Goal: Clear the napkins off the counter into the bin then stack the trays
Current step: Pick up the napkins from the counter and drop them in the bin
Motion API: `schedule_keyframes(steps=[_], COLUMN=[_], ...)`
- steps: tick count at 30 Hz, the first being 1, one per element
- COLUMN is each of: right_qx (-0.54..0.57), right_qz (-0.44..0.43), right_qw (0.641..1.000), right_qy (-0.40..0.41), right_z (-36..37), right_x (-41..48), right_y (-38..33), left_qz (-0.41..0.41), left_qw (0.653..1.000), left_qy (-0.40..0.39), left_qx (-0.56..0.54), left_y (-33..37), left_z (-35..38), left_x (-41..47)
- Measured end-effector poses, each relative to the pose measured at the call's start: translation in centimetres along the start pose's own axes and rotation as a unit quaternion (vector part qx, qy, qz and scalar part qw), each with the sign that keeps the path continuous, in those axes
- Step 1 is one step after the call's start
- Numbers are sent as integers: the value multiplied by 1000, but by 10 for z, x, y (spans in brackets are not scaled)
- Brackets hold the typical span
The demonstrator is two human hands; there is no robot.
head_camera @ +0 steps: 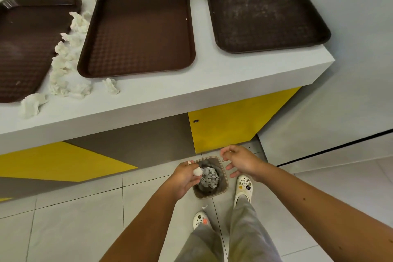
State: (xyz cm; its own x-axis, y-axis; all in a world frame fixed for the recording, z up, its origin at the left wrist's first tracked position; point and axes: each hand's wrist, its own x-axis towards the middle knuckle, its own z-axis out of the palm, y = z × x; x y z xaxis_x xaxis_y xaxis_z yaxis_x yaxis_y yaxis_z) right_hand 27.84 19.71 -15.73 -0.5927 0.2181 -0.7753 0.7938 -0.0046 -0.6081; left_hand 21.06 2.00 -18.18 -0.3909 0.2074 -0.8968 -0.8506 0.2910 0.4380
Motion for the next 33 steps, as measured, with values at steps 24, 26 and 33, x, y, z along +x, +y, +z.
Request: schedule_keyframes(steps=[24, 26, 33], right_qx=[-39, -48, -76], right_qz=[-193, -221, -320], right_qw=[980, 974, 944], right_qy=[19, 6, -34], right_z=[13, 17, 41], right_x=[-63, -72, -91], right_y=[-74, -96, -173], left_qz=[269, 299, 364], left_qw=[949, 940, 919], left_qy=[18, 32, 135], left_qx=[166, 160, 73], left_y=[56, 66, 97], left_z=[-30, -39, -86], left_x=[-101, -117, -158])
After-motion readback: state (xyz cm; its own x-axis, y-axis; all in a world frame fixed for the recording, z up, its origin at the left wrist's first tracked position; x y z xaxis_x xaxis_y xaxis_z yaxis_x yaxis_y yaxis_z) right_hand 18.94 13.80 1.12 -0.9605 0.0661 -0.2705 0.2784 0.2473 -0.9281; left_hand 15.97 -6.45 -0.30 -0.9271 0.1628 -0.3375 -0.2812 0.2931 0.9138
